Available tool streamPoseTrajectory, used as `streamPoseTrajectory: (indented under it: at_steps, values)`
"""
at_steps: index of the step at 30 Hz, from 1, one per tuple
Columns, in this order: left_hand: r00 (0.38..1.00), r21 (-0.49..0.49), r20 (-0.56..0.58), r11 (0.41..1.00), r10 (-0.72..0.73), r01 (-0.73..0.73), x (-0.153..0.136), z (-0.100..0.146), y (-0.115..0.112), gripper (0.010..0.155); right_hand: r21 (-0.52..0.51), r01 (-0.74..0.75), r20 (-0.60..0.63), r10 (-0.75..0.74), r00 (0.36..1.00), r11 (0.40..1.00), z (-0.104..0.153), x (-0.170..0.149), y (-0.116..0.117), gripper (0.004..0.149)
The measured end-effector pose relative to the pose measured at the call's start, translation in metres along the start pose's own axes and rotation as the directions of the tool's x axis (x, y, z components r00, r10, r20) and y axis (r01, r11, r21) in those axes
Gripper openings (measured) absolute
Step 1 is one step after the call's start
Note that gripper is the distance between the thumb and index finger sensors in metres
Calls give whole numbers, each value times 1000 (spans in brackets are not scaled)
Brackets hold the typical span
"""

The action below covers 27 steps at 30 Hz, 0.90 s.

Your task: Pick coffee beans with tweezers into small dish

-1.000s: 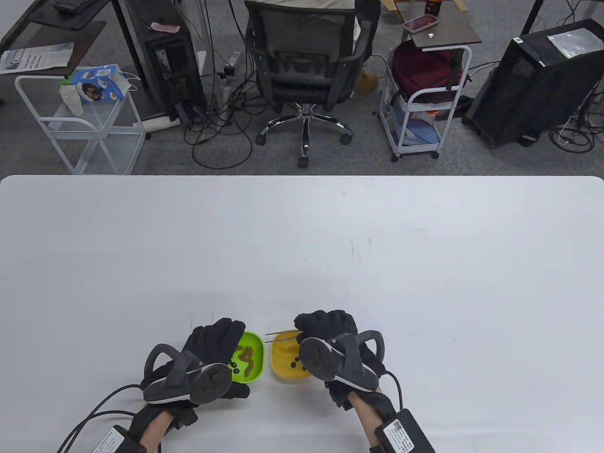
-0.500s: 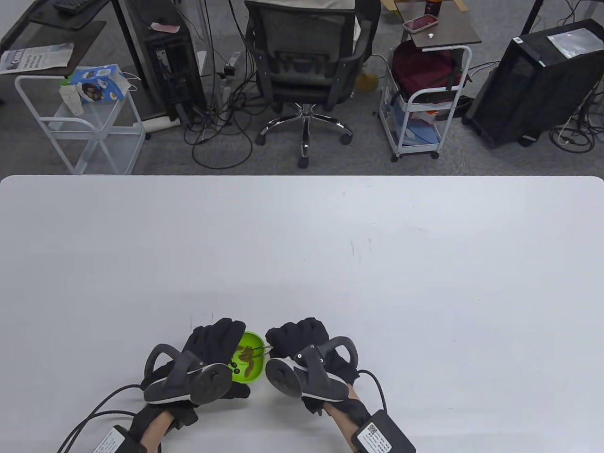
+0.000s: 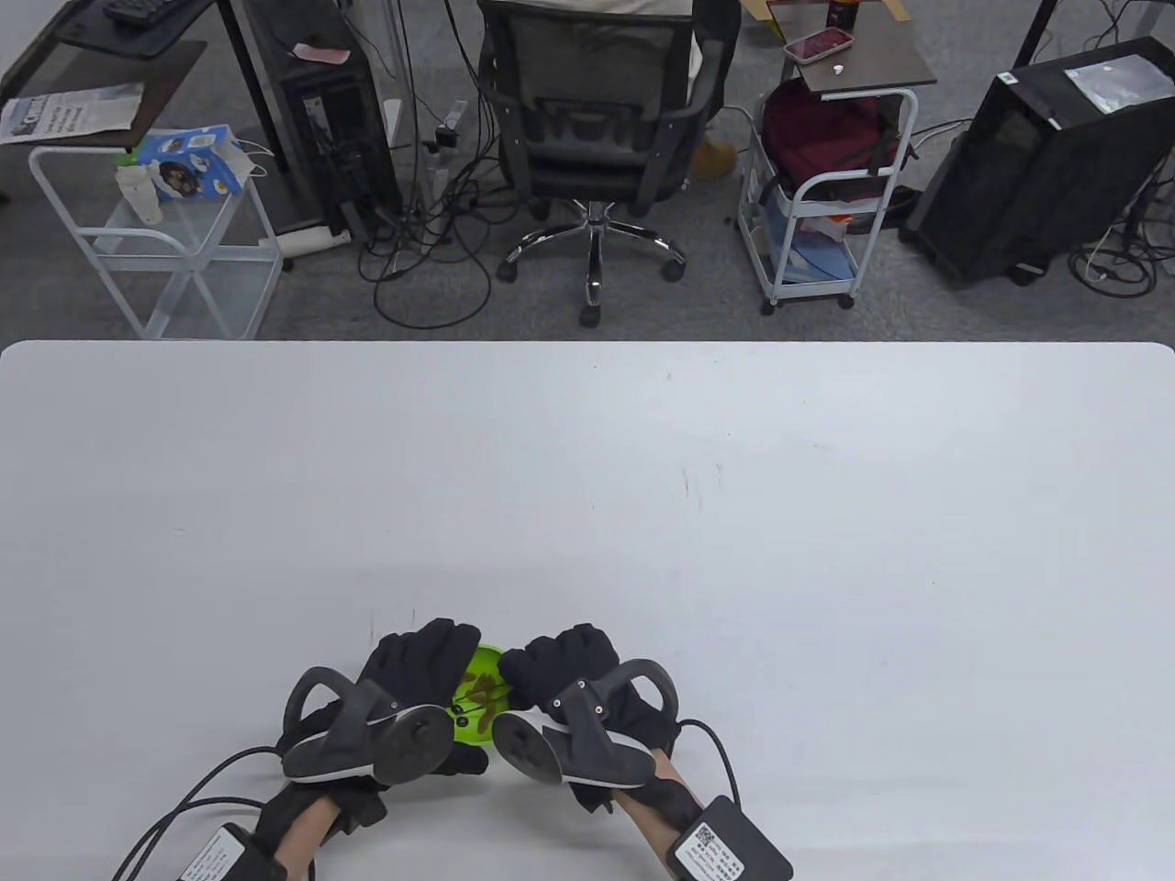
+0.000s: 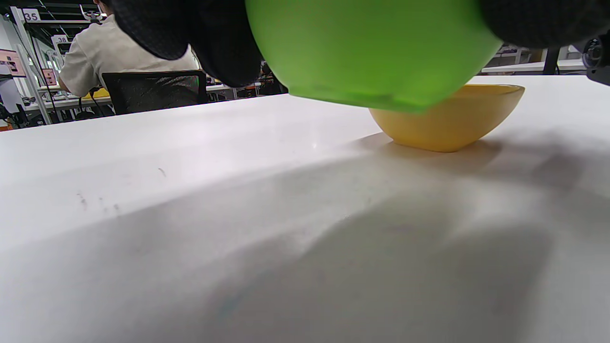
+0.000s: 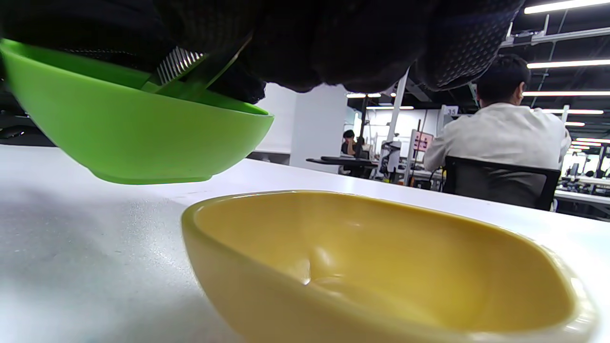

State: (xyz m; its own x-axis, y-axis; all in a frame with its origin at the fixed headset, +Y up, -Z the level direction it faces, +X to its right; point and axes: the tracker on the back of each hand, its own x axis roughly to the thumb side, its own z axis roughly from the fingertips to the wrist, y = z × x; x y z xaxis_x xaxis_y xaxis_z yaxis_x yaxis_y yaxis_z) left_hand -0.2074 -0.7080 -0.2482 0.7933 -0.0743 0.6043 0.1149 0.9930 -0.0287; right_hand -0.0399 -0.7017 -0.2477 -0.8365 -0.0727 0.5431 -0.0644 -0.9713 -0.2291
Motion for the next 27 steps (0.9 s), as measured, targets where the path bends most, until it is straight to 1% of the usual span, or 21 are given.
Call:
streamPoseTrajectory:
  at_steps: [12, 17, 27]
  values:
    - [1000, 9, 0, 1000, 1, -1, 1, 1, 0, 116, 3, -33, 9, 33, 999, 999, 0, 3, 0, 44]
    - [1000, 9, 2, 1000, -1, 1, 1, 1, 0, 116, 8, -70, 7, 70, 998, 998, 0, 2, -2, 43]
    - [1000, 8, 0, 1000, -2, 2, 2, 2, 0, 116, 11, -73, 9, 73, 997, 997, 0, 2, -3, 42]
